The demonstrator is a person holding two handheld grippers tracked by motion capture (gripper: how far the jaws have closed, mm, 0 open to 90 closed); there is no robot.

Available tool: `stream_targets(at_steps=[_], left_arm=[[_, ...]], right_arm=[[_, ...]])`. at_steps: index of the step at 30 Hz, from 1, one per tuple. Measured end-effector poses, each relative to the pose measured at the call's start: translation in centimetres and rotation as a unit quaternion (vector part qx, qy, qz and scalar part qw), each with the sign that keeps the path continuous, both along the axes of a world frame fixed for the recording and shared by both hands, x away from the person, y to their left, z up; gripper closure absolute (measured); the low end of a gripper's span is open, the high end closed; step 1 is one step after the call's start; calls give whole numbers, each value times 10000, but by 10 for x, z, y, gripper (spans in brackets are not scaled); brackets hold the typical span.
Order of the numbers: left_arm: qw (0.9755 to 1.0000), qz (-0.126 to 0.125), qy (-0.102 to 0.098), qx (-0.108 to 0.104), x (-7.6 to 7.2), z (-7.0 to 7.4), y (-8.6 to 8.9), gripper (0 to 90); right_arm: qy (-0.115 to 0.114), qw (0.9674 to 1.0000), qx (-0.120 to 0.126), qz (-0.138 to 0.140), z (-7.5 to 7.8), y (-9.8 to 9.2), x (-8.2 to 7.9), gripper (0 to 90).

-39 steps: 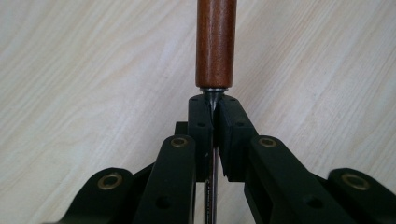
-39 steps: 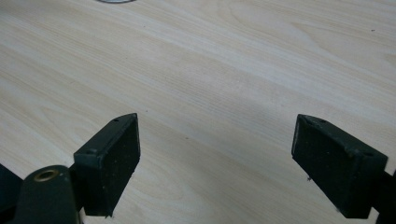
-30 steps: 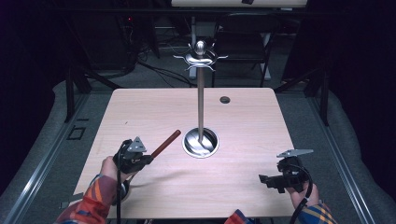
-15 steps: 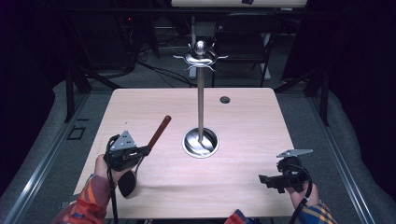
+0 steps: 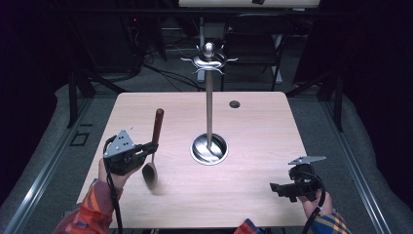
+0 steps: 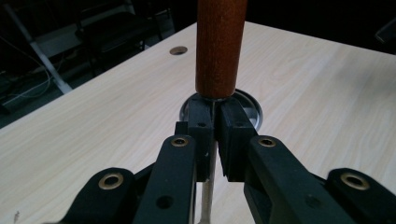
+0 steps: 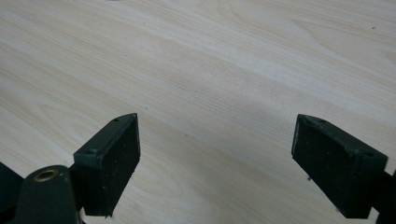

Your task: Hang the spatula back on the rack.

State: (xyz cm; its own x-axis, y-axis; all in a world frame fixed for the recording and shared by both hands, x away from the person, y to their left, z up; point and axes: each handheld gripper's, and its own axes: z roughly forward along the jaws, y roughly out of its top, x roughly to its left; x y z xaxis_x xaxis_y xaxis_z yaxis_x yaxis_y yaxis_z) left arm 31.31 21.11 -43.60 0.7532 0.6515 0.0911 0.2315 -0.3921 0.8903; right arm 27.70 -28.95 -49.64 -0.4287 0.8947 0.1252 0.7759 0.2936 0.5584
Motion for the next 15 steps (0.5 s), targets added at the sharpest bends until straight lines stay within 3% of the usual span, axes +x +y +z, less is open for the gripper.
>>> stream_targets(at_steps=[6,15], left_arm=[[9994,315,-49,-101,7,6,-8,846],[9985,529,-69,-104,16,11,-15,845]], right_arm=[[-16,10000,29,-60,0,0,-1,149],[-47,9997,85,-215,-1,-3,0,149]])
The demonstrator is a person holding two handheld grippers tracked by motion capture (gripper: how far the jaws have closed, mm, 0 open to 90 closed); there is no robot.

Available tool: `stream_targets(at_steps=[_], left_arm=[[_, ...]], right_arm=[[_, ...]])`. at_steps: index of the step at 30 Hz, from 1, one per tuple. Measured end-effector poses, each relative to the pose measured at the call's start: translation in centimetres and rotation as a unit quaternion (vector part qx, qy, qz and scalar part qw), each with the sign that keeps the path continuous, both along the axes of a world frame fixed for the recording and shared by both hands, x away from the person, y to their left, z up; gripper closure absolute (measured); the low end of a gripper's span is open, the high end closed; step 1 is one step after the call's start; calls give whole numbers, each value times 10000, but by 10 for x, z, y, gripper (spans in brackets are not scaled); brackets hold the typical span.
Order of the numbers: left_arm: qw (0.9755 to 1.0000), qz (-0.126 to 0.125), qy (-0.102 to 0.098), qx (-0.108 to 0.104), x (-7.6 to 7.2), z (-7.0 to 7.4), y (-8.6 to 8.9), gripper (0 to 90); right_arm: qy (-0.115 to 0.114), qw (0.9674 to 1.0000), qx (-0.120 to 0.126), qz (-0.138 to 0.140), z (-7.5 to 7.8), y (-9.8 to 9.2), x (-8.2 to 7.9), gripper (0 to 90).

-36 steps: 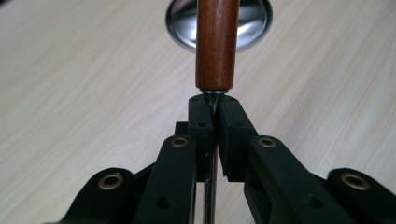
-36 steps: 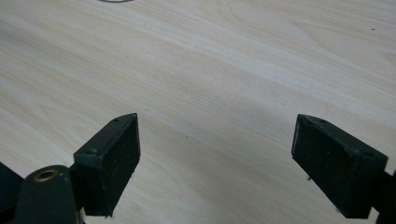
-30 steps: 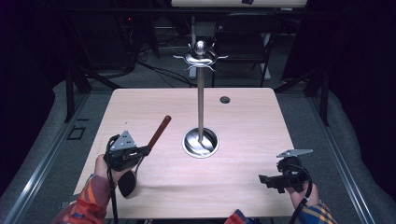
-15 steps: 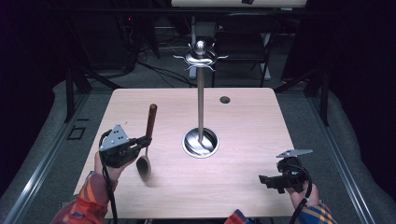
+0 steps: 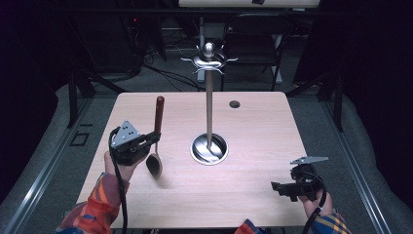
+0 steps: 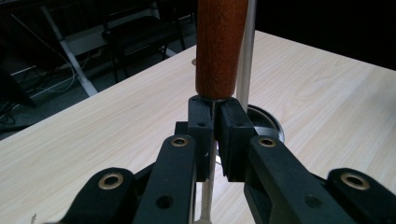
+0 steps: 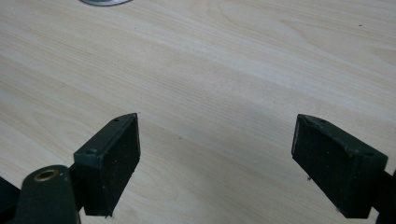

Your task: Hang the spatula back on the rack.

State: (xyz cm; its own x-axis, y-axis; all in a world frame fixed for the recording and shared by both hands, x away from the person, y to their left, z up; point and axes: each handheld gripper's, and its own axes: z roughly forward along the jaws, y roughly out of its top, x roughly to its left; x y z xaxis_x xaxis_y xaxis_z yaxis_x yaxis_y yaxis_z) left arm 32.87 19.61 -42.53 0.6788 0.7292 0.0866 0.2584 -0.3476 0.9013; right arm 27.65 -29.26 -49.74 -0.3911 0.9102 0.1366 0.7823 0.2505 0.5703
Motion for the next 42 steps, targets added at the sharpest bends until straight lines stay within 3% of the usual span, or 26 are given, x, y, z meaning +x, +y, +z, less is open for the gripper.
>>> stream_targets(at_steps=[4,15,25,42], left_arm=[[9999,78,30,-145,5,2,-4,845],[9994,309,42,-175,15,9,-24,845],[9988,397,-7,-282,18,19,-40,845],[9986,264,-137,-427,21,41,-62,845]], right_arm=[[19,10000,-18,-27,-1,-1,1,149],[35,9999,13,-102,-4,-2,6,149],[34,10000,-81,34,-4,3,8,149],[57,9999,-75,-72,-4,-2,1,149]])
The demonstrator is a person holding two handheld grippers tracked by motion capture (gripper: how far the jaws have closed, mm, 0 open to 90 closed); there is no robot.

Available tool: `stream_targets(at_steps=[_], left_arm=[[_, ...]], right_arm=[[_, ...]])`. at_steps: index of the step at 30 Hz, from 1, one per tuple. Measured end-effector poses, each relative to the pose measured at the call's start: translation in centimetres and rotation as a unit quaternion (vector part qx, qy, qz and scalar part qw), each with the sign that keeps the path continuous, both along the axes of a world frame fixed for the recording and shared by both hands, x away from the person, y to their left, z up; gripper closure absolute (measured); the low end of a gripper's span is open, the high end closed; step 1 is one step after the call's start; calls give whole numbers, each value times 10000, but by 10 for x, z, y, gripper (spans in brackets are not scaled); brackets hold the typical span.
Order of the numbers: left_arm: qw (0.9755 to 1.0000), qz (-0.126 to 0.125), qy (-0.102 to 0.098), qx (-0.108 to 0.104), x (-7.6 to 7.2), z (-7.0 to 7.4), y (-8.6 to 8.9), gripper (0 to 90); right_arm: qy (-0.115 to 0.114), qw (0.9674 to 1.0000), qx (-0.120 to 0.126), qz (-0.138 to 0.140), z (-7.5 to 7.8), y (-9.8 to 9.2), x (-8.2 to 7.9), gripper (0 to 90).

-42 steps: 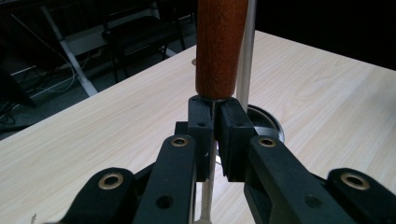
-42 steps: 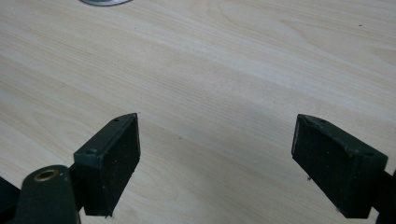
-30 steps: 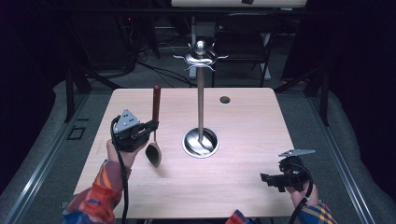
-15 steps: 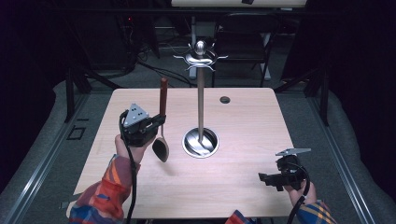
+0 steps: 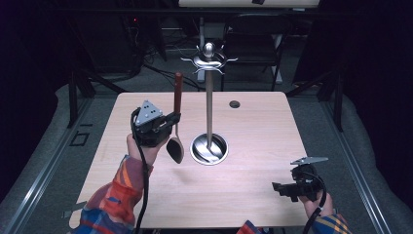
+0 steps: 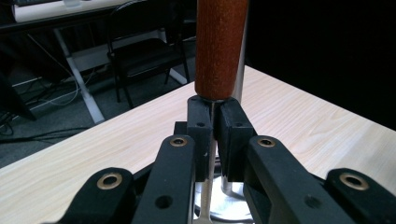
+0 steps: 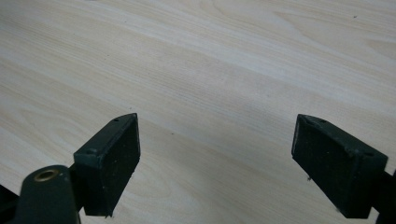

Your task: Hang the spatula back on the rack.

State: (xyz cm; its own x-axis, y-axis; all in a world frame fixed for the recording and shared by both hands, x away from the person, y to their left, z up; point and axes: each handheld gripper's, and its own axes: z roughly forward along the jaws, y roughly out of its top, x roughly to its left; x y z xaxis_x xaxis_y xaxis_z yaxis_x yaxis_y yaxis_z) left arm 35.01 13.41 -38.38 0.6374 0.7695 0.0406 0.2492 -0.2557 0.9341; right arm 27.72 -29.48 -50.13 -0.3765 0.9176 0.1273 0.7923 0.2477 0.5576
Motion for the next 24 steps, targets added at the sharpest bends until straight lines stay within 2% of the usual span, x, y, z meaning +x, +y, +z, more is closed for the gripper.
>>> stream_targets(at_steps=[3,11,20,24], left_arm=[[10000,46,-10,-44,1,4,-2,845],[10000,-16,-50,-47,0,10,-12,845],[9999,-57,-100,-2,-2,15,-19,844],[9999,-47,-93,81,-1,16,-22,844]], right_arm=[[18,10000,2,-4,-1,0,0,149],[40,10000,-6,21,-1,0,0,149],[69,10000,-19,4,-1,0,1,149],[70,10000,-13,15,-1,0,0,149]])
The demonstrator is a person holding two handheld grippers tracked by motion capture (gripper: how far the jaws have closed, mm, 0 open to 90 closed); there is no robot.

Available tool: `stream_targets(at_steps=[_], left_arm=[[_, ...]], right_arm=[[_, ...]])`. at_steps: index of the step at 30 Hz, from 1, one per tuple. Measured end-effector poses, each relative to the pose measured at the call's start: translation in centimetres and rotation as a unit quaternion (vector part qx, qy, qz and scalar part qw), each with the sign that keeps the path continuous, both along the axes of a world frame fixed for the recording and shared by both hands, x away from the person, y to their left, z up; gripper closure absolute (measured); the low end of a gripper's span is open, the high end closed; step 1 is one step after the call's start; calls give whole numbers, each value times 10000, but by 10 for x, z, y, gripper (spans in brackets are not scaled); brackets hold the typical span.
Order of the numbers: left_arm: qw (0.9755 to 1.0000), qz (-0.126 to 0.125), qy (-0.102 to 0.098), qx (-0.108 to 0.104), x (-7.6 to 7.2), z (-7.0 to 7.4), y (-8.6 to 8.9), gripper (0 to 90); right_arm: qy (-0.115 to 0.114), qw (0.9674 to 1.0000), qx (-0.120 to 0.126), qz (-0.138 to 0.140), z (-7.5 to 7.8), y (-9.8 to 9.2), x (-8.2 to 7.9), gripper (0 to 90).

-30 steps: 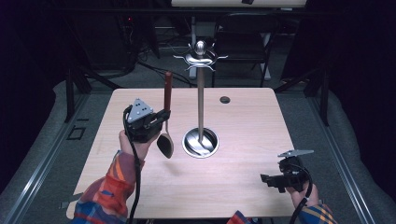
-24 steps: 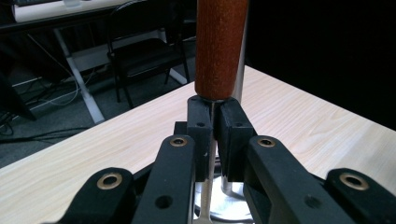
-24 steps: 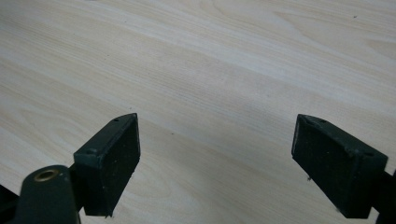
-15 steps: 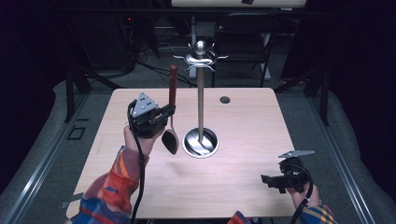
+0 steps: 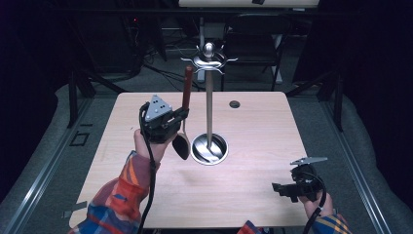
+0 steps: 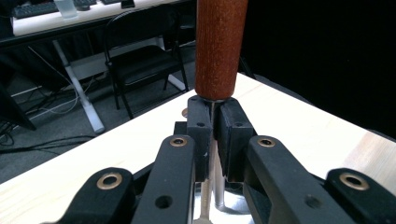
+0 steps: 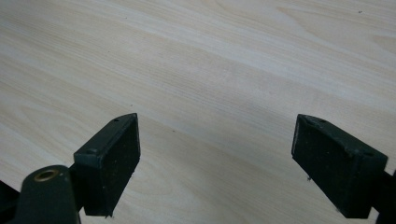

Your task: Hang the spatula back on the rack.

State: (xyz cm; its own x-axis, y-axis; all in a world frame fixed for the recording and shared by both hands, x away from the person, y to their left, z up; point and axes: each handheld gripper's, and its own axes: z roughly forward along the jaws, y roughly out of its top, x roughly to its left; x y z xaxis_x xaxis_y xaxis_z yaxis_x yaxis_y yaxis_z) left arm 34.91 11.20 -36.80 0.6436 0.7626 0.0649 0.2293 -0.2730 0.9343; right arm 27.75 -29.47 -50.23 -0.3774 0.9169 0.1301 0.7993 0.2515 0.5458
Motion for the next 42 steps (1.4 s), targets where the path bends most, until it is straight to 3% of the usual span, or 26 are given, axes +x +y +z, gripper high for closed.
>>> stream_targets(at_steps=[14,30,36,42], left_arm=[[10000,11,47,68,8,0,-9,844],[9999,-100,115,1,18,-3,-17,839],[10000,-81,41,35,20,-4,-21,829],[9996,-95,-216,147,16,-4,-25,755]], right_arm=[[22,10000,-10,11,-1,0,0,150],[47,10000,20,34,-1,0,1,149],[50,10000,11,26,-1,1,1,149],[57,10000,-11,19,-2,1,1,149]])
